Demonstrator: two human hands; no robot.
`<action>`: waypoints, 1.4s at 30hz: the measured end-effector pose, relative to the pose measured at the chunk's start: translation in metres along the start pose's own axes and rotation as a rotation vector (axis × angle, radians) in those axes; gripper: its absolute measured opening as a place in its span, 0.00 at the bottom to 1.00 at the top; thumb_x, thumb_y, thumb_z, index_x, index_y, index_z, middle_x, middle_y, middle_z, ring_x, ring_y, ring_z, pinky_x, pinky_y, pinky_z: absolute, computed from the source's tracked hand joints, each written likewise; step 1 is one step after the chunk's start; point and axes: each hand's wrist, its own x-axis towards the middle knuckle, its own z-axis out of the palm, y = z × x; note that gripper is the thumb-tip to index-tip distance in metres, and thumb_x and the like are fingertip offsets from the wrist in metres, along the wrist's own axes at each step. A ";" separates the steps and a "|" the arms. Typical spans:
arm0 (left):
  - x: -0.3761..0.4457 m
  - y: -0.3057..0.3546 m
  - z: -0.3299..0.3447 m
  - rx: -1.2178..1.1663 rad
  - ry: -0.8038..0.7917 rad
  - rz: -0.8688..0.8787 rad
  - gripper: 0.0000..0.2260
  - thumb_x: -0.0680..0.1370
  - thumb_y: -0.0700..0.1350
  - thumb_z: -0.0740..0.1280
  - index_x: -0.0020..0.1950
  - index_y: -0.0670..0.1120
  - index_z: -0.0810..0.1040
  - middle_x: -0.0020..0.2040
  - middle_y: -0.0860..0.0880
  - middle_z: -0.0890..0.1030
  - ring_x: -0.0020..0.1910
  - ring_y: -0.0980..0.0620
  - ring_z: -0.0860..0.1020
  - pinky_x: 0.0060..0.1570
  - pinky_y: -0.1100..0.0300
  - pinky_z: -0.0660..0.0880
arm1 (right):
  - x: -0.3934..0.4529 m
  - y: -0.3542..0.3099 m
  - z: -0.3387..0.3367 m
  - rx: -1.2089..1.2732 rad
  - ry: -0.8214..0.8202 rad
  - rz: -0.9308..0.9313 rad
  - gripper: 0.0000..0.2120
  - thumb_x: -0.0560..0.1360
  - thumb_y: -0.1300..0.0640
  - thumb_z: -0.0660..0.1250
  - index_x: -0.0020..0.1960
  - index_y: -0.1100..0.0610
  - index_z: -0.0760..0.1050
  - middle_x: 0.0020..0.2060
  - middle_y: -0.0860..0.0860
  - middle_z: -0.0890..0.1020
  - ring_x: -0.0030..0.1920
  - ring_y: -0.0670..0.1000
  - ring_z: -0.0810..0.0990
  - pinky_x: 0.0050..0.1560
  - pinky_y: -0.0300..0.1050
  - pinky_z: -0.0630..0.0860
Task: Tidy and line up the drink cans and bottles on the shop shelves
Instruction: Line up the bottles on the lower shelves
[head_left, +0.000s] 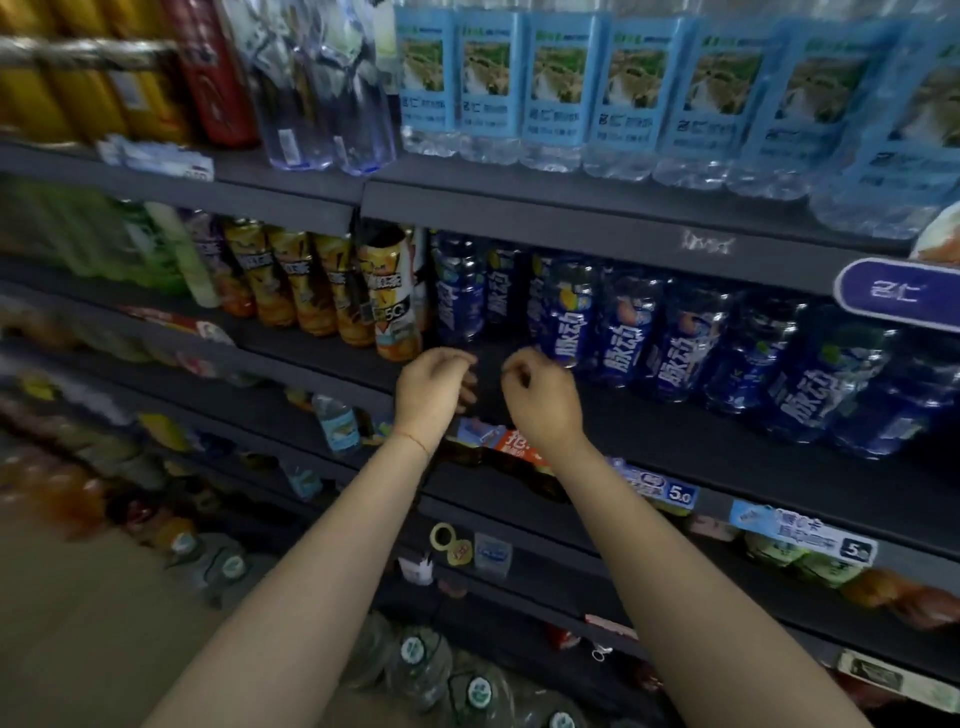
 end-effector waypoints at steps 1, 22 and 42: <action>-0.005 -0.008 -0.017 0.003 0.063 -0.023 0.10 0.80 0.40 0.62 0.44 0.46 0.81 0.38 0.45 0.81 0.33 0.49 0.78 0.31 0.58 0.73 | -0.005 -0.009 0.010 0.050 -0.072 -0.025 0.06 0.76 0.63 0.63 0.46 0.60 0.79 0.40 0.52 0.82 0.40 0.53 0.80 0.40 0.47 0.75; 0.073 -0.162 -0.175 -0.003 -0.221 -0.590 0.07 0.82 0.44 0.61 0.55 0.43 0.77 0.42 0.46 0.79 0.34 0.50 0.79 0.36 0.59 0.76 | 0.009 -0.007 0.242 0.009 -0.309 0.719 0.35 0.72 0.50 0.75 0.73 0.59 0.66 0.67 0.55 0.75 0.67 0.56 0.74 0.60 0.39 0.69; 0.052 -0.140 -0.188 0.066 -0.382 -0.409 0.05 0.80 0.53 0.65 0.50 0.54 0.78 0.47 0.55 0.79 0.46 0.57 0.77 0.45 0.61 0.72 | -0.050 -0.040 0.221 0.226 -0.503 0.714 0.13 0.68 0.41 0.75 0.47 0.43 0.76 0.46 0.45 0.83 0.48 0.49 0.82 0.41 0.44 0.78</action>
